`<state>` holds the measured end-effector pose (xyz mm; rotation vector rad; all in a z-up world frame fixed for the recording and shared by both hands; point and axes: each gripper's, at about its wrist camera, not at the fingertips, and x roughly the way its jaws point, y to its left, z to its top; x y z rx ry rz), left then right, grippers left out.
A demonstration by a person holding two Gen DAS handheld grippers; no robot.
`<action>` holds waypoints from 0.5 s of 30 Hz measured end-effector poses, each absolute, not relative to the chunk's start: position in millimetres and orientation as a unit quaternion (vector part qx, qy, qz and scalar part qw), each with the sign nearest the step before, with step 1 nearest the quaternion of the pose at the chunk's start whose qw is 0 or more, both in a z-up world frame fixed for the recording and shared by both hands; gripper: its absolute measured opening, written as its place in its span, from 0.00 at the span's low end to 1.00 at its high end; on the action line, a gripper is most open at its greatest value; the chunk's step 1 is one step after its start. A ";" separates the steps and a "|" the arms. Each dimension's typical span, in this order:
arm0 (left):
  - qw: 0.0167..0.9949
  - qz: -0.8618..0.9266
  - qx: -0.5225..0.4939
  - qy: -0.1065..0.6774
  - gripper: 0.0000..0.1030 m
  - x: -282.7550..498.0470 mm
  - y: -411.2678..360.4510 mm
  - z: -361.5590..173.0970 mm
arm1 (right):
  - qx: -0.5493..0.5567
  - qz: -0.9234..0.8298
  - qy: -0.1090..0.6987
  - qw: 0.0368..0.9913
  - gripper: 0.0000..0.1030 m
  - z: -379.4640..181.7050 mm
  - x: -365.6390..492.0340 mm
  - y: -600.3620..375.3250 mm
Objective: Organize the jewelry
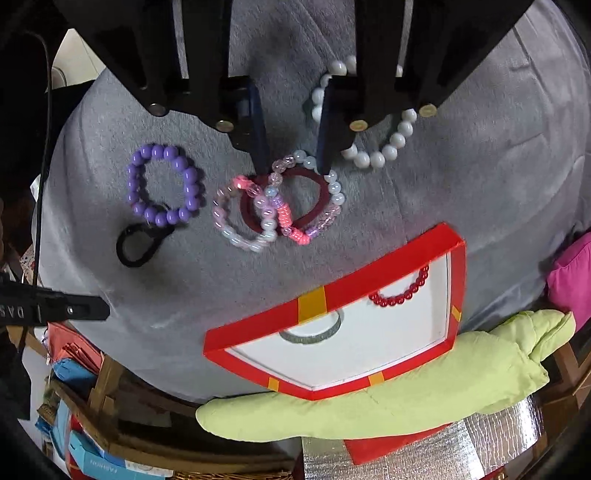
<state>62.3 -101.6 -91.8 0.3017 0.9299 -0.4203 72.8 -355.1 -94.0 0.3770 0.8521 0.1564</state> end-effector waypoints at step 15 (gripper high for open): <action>0.881 -0.184 0.095 0.425 0.08 88.9 -90.0 -78.9 | 0.136 0.153 0.433 0.878 0.35 -99.0 82.7 -297.8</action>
